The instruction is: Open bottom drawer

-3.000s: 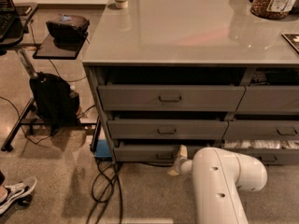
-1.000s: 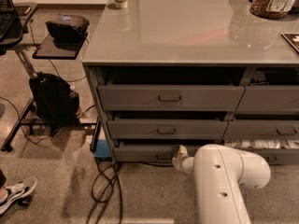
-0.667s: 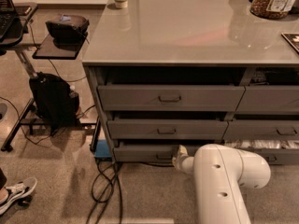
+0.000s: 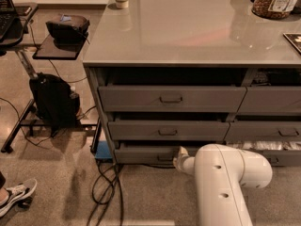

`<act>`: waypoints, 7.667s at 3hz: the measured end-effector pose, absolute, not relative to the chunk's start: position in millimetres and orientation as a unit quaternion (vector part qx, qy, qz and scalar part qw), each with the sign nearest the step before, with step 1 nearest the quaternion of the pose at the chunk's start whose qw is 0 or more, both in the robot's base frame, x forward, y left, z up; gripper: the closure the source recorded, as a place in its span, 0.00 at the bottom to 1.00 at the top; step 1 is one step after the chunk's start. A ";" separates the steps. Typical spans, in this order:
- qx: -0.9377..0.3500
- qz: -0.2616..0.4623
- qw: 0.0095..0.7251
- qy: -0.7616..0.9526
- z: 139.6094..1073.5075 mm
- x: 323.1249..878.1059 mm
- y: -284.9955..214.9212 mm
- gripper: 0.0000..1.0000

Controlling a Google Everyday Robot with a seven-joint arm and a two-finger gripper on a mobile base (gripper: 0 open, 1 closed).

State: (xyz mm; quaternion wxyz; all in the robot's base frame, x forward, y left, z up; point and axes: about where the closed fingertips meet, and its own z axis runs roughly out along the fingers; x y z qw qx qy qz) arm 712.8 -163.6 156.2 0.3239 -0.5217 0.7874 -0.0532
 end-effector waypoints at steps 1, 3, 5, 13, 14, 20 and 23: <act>-0.522 -0.053 0.324 0.787 157.9 714.6 -163.4 1.00; -0.522 -0.053 0.324 0.787 161.5 717.0 -163.1 1.00; -0.523 -0.051 0.321 0.788 164.6 717.8 -163.2 1.00; -0.506 -0.103 0.342 0.785 222.8 724.6 -171.3 0.00; -0.481 -0.136 0.333 0.800 255.5 712.1 -186.1 0.00; -0.436 -0.062 0.309 0.843 205.0 628.7 -333.2 0.00; -0.564 -0.081 0.263 0.779 197.5 687.6 -291.4 0.00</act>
Offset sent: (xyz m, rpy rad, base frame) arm -0.1202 -0.0487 0.1284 -0.2020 1.0596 0.9713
